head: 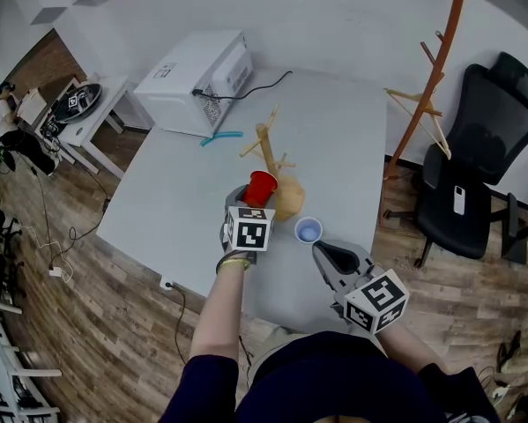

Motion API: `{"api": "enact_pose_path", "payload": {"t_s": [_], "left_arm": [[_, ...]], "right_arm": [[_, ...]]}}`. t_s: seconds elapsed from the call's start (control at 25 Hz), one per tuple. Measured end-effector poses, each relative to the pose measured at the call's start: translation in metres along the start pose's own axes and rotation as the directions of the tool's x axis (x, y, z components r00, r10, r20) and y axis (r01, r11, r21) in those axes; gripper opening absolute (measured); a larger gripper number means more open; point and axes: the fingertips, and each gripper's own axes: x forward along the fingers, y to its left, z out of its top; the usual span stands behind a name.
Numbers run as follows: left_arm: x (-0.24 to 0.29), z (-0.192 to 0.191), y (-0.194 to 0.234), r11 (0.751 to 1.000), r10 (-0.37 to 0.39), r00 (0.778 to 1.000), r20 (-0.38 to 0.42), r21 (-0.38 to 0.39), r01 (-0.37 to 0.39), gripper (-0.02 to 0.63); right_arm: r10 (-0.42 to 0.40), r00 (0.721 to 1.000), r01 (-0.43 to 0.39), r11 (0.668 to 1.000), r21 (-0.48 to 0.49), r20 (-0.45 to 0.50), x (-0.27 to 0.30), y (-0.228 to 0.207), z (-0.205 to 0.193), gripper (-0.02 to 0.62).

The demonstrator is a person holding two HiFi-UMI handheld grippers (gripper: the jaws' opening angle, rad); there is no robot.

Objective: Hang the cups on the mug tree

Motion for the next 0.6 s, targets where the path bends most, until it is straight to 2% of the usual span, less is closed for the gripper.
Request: {"api": "enact_pose_path", "payload": {"t_s": [0.6], "left_arm": [[0.011,-0.003,-0.007,0.999,-0.027,0.999,-0.032,0.028,0.028,0.279]], "right_arm": [[-0.014,1.0,0.014,1.0,-0.002,-0.007,-0.001,-0.006,0.0,0.031]]}}
